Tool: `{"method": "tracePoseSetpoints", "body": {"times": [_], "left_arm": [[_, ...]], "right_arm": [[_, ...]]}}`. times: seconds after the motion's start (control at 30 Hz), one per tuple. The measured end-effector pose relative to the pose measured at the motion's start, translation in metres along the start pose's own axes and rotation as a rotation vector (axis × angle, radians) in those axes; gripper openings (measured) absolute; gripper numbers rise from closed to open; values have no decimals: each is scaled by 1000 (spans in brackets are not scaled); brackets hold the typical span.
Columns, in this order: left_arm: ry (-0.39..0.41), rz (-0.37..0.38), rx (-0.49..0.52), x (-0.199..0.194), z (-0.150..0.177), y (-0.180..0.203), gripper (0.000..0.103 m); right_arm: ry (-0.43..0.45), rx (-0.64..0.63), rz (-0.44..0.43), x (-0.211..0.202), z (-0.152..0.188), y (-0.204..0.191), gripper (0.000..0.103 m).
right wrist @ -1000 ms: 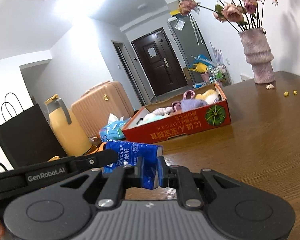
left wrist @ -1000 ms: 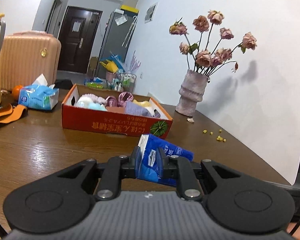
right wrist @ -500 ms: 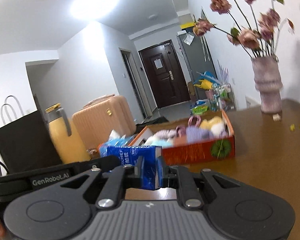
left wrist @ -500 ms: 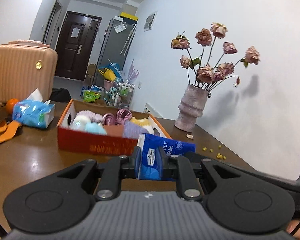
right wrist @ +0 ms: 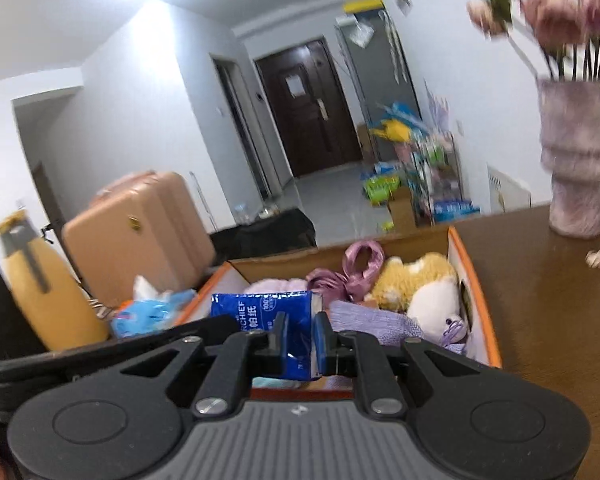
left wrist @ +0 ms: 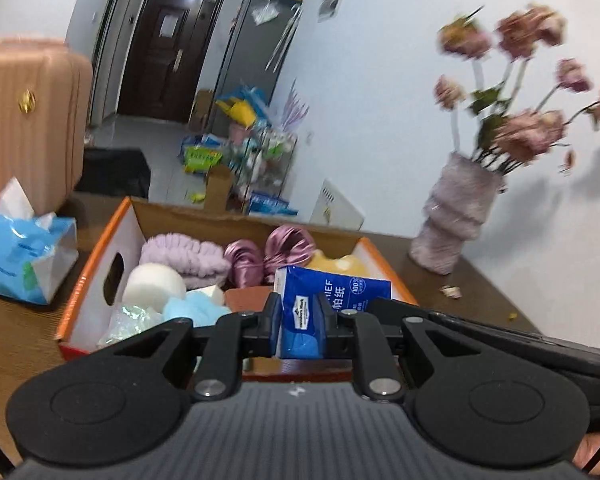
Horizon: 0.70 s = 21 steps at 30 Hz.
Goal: Organize soft objects
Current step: 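Lift the blue carton with both tools and lower it into the box, then open both tools to release the carton and withdraw from the box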
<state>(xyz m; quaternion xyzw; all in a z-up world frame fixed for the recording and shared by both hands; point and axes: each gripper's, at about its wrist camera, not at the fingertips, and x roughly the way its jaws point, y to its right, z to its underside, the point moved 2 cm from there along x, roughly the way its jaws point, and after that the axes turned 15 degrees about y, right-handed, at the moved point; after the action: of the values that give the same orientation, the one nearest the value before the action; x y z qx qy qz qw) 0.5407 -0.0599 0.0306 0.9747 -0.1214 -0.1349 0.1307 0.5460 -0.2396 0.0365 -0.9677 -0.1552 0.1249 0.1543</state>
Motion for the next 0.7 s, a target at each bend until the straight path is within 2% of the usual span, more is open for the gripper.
{"method": "tracePoseSetpoints", "body": {"times": [0.2,0.27,0.37,0.5,0.63,0.7], "left_arm": [[-124,-23,6,44,34,-25,17],[-116,-13,76,46,41,-25,17],[-120,-4,98,45,40,-27,18],[-95,-49,112,36,27,-31,23],[-71,-113,116,19,5,-37,27],[-41,-135,131,1,-8,-37,32]], "right_arm": [[-107,5,25,47,36,18,13],[-117,-8,31,54,45,21,11],[-109,-60,42,56,48,19,17],[-84,-71,49,45,36,18,17],[-44,-71,58,21,9,17,18],[-17,-80,59,6,-5,13,18]]}}
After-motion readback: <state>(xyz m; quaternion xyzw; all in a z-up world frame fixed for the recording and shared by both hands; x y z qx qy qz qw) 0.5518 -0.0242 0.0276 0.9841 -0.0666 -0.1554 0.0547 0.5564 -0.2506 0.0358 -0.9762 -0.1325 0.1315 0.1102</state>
